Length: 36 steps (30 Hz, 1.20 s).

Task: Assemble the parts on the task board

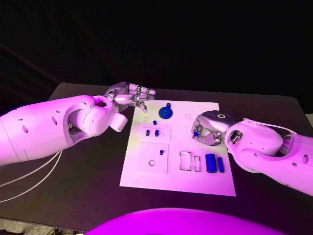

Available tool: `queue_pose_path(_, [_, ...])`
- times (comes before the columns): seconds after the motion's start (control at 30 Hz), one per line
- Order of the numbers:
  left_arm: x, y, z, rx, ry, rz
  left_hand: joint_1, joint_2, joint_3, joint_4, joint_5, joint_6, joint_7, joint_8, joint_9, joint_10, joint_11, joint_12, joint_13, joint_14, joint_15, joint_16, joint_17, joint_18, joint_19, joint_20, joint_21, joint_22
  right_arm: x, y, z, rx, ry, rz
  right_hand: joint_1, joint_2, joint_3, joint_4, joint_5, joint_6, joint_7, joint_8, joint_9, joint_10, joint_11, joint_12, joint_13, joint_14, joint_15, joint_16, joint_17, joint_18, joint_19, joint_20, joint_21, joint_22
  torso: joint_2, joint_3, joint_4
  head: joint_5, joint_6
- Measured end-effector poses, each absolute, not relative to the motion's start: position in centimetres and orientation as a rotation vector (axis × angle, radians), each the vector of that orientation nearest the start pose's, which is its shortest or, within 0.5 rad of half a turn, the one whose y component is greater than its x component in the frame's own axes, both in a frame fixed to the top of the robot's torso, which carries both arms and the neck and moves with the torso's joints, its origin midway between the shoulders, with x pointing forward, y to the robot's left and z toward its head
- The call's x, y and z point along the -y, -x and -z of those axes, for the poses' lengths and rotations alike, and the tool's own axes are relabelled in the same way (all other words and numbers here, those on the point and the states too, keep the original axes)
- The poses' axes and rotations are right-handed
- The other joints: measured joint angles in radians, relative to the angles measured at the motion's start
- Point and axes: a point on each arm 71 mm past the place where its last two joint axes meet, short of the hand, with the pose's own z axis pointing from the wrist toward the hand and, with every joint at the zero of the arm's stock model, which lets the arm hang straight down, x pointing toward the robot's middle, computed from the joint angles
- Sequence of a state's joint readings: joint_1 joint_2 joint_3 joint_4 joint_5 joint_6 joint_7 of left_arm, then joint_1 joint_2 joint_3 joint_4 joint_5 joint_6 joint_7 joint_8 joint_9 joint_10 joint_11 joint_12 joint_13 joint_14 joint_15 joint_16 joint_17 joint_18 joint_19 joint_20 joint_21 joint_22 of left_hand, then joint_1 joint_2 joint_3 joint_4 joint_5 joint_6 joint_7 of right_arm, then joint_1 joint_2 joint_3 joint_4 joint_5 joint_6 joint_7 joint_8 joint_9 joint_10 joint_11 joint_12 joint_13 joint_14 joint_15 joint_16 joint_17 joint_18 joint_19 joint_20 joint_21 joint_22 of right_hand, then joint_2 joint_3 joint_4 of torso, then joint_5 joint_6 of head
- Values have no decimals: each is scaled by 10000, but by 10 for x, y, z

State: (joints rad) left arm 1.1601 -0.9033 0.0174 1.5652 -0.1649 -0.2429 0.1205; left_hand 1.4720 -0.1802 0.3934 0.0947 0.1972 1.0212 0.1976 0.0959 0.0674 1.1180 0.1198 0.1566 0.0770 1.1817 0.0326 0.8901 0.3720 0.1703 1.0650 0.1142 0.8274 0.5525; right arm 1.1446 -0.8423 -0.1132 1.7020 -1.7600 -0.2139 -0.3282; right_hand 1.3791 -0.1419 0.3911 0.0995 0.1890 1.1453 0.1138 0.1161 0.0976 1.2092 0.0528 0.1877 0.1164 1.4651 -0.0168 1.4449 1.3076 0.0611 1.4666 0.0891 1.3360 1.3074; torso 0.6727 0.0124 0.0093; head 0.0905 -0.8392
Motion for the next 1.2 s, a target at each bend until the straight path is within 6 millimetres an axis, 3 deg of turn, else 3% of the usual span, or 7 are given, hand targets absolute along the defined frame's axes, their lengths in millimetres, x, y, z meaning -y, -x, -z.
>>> queue_pose_path(0.13, [-221,-478,189,-16995,10928,14065,0,0,0,0,0,-1,0,0,0,0,0,0,0,0,0,0,-6,-1,0,0,-29,1,154,-427,223,-17554,4293,-4820,108,130,168,-168,-134,208,-70,65,27,243,-79,3,60,14,-86,40,0,-1,-5,-77,52,-1,0,0,4,-8,-2])
queue_pose_path(0.33, [-221,-478,189,-17039,10934,14073,0,0,0,0,0,-1,0,0,0,0,0,0,0,0,0,0,-10,-1,0,0,-47,-2,154,-427,223,-17531,4305,-4781,248,267,402,-405,-330,325,-50,157,41,392,-111,-35,89,14,-86,40,-1,-1,-19,-91,90,-1,0,-1,10,-12,-2])
queue_pose_path(0.67, [-221,-479,189,-17088,10945,14061,0,0,-28,-28,0,-1,-1,0,0,-74,2,56,-1,-66,9,-66,-35,-3,0,0,-47,-27,156,-420,219,-17163,4138,-5030,257,275,493,-499,-240,329,-48,158,41,442,-88,-138,123,14,-86,40,-2,-1,17,-127,177,6,-16,-2,4,-10,30])
queue_pose_path(1.03, [-219,-480,190,-17132,10914,14072,0,0,-28,-27,0,-53,20,0,0,-111,39,56,-9,-94,10,-71,-51,-9,-37,37,-88,-36,144,-403,185,-15952,3992,-6183,311,325,492,-526,-239,373,-92,158,41,451,-81,-178,102,14,-86,61,-3,0,17,-126,288,6,-26,-5,5,-11,122])
queue_pose_path(1.2, [-218,-481,191,-17145,10898,14077,0,0,-27,-27,0,-52,19,0,0,-111,39,56,-8,-94,11,-71,-51,-9,-36,37,-87,-35,122,-390,176,-15555,4173,-7051,352,283,520,-555,-201,375,-94,158,41,461,-70,-179,98,14,-86,78,-1,-1,17,-126,289,5,-18,-6,5,56,148])
